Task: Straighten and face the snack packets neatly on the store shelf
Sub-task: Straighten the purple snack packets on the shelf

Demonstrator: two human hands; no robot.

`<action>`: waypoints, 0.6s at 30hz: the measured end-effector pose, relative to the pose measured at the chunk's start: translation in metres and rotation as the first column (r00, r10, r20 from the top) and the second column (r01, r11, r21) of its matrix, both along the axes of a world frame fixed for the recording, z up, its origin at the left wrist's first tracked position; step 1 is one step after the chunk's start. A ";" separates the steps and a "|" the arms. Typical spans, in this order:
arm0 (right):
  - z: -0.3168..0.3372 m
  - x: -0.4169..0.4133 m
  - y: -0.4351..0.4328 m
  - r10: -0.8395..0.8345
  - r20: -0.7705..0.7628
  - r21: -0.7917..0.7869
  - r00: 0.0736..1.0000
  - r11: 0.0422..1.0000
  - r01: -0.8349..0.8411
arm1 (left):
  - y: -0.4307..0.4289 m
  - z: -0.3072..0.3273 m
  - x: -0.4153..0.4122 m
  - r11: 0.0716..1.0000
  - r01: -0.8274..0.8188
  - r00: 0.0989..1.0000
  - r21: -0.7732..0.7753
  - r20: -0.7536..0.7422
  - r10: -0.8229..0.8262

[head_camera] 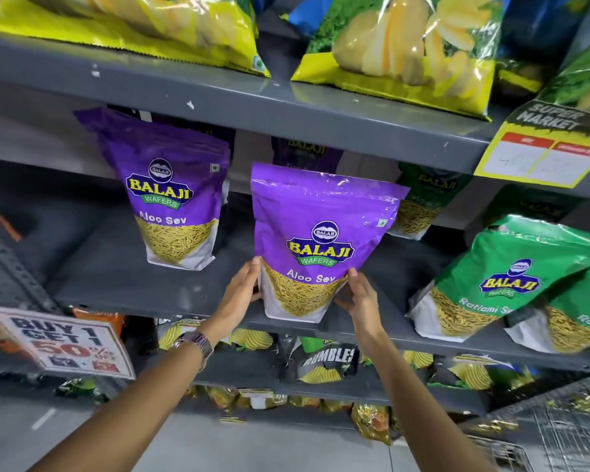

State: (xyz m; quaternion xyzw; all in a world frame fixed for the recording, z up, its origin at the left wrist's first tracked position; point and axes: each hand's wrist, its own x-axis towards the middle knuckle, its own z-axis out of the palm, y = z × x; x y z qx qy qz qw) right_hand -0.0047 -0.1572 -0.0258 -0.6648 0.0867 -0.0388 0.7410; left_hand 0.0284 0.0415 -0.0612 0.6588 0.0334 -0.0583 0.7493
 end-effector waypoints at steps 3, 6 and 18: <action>-0.002 -0.004 0.002 -0.028 -0.002 0.000 1.000 1.000 0.028 | 0.000 0.000 -0.002 1.000 0.016 1.000 0.013 0.015 -0.017; 0.001 -0.008 0.004 -0.037 0.006 0.014 0.999 0.999 0.037 | 0.000 0.002 -0.002 0.999 0.023 0.999 0.029 0.024 -0.024; -0.016 -0.060 0.087 0.160 0.357 -0.422 0.920 0.907 0.006 | 0.057 0.000 -0.014 0.721 -0.681 0.637 -0.127 0.383 0.669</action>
